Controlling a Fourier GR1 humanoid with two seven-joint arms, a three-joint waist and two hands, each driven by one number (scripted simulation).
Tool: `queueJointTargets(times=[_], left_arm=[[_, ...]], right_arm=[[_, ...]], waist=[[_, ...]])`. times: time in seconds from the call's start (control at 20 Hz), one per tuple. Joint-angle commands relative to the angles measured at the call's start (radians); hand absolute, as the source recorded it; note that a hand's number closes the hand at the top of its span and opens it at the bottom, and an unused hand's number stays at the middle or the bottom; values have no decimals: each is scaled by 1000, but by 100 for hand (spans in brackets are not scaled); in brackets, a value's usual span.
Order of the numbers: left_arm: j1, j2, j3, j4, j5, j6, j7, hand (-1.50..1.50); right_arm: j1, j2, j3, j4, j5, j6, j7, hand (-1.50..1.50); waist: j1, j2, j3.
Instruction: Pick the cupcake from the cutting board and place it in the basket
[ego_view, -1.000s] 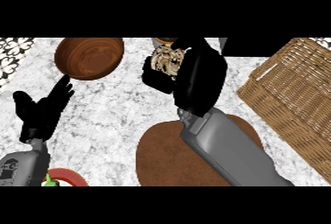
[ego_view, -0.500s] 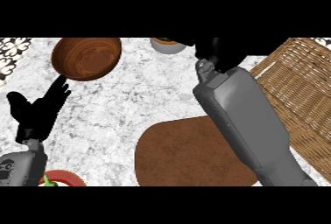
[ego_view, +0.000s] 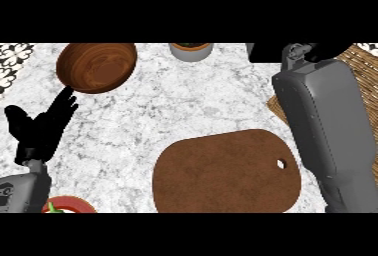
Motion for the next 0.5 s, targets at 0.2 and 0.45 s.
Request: queueJointTargets(times=[0.2,0.45], left_arm=[[2,9,18,16,5,-10,-14,0],[-7,-27,-18,-12,-21,20,29,0]], right_arm=[[179,-58,-81,-216,-52,140,-1,150],[327,-74,-145,-187,-85,-18,-95,150]], waist=[[-6,-1,0],[2,3,1]])
